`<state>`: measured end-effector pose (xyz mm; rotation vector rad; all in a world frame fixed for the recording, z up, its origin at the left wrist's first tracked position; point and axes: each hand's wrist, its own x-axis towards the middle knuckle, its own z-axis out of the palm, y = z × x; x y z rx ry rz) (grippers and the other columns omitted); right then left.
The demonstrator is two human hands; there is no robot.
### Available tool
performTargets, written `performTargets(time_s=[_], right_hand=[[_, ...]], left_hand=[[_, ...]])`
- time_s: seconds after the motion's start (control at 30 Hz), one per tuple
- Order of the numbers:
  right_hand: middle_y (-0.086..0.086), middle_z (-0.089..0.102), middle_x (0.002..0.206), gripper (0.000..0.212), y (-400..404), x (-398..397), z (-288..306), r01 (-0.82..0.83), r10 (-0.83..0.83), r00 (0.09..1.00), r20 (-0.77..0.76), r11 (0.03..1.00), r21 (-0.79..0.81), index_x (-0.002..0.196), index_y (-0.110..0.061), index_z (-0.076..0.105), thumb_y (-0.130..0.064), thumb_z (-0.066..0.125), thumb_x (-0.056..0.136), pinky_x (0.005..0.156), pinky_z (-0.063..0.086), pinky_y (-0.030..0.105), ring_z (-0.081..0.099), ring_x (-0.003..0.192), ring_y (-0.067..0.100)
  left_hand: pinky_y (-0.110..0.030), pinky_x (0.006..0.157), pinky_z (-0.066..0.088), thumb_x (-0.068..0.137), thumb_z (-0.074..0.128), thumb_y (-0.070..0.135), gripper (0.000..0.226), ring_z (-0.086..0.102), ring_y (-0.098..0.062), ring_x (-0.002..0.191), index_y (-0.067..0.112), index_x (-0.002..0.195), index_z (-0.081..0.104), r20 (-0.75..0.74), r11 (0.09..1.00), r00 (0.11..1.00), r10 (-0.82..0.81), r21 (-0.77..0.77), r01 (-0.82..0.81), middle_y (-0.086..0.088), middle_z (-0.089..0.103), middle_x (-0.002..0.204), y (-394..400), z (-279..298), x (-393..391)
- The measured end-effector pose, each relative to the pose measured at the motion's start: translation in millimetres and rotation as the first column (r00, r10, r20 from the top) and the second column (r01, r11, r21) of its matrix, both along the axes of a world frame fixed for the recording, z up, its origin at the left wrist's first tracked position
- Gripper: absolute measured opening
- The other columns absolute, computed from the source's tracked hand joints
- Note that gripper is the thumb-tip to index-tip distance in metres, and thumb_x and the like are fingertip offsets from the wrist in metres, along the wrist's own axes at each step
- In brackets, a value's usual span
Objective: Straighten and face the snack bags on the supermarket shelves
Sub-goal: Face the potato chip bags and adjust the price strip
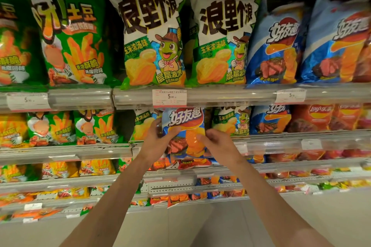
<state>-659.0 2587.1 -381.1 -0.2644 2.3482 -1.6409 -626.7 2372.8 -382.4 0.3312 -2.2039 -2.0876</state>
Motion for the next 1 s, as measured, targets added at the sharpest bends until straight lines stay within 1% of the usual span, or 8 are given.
performTargets(time_s=[0.17,0.27,0.33,0.5,0.67,0.73,0.83,1.0], right_hand=[[-0.014,0.073,0.095,0.026,25.7,15.2,-6.8,0.012,-0.011,0.996,0.087,1.000,-0.009,0.103,-0.029,0.069,-0.052,0.068,0.092,0.084,0.051,0.021,0.067,0.093,0.007],[-0.016,0.072,0.123,0.055,37.3,20.5,-9.0,0.028,-0.014,0.990,0.143,0.996,-0.090,0.130,-0.037,0.063,-0.064,0.069,0.082,0.100,0.050,0.028,0.065,0.116,0.005],[-0.018,0.074,0.119,0.053,49.1,21.9,-11.5,0.083,-0.060,0.983,0.173,0.988,-0.133,0.124,-0.041,0.065,-0.063,0.073,0.077,0.091,0.053,0.020,0.068,0.108,-0.001],[-0.021,0.077,0.109,0.023,98.8,21.1,-15.4,0.153,-0.122,0.975,0.183,0.975,-0.162,0.104,-0.054,0.072,-0.051,0.079,0.082,0.074,0.056,0.011,0.072,0.099,-0.002],[-0.014,0.076,0.117,0.041,149.6,13.0,-13.7,0.174,-0.136,0.973,0.186,0.963,-0.207,0.118,-0.037,0.071,-0.047,0.081,0.079,0.095,0.055,0.028,0.071,0.108,0.004],[-0.014,0.077,0.115,0.049,164.2,9.4,-10.4,0.198,-0.162,0.971,0.173,0.957,-0.212,0.119,-0.033,0.070,-0.049,0.081,0.074,0.098,0.053,0.031,0.072,0.107,0.004],[-0.012,0.077,0.116,0.053,180.0,4.6,-5.9,0.214,-0.183,0.971,0.157,0.954,-0.209,0.122,-0.030,0.069,-0.049,0.082,0.074,0.100,0.052,0.034,0.071,0.110,0.007],[-0.015,0.077,0.114,0.044,192.3,-1.8,-3.8,0.232,-0.205,0.966,0.155,0.956,-0.177,0.125,-0.030,0.068,-0.038,0.081,0.084,0.103,0.053,0.035,0.070,0.110,0.007]], left_hand=[[-0.018,0.073,0.059,0.073,0.083,0.045,0.063,0.073,-0.009,0.102,0.027,0.129,0.059,0.041,0.998,0.997,-0.065,-0.005,0.065,0.007,0.074,0.116,15.7,-16.8,12.4],[-0.032,0.083,0.063,0.068,0.083,0.049,0.075,0.073,-0.009,0.099,0.020,0.132,0.058,0.067,0.993,0.991,-0.120,-0.005,0.121,0.004,0.075,0.115,37.2,-21.6,15.2],[-0.040,0.089,0.061,0.068,0.081,0.049,0.075,0.074,-0.014,0.103,0.020,0.134,0.058,0.086,0.986,0.982,-0.166,0.013,0.165,0.002,0.075,0.117,53.2,-24.1,14.3],[-0.025,0.069,0.058,0.096,0.057,0.046,0.036,0.072,-0.019,0.092,0.022,0.122,0.064,0.139,0.968,0.962,-0.234,0.129,0.217,-0.004,0.077,0.106,92.0,-23.4,4.7],[-0.013,0.081,0.048,0.100,0.061,0.040,0.023,0.067,-0.006,0.104,0.020,0.112,0.066,0.010,0.997,1.000,-0.018,-0.077,0.019,0.008,0.072,0.105,131.6,-25.1,-28.3],[-0.010,0.081,0.046,0.095,0.071,0.036,0.039,0.062,0.005,0.100,0.016,0.126,0.060,-0.037,0.972,0.998,0.042,-0.231,-0.050,0.010,0.065,0.113,142.5,-24.6,-47.5],[-0.036,0.102,0.050,0.091,0.075,0.043,0.070,0.054,-0.010,0.119,0.020,0.149,0.043,0.009,0.956,1.000,0.030,-0.291,-0.026,0.003,0.051,0.138,157.5,-24.5,-68.9],[-0.042,0.101,0.053,0.086,0.074,0.056,0.073,0.061,-0.018,0.119,0.027,0.146,0.044,0.036,0.955,0.999,-0.010,-0.295,0.020,0.010,0.062,0.132,165.8,-30.5,-85.6]])
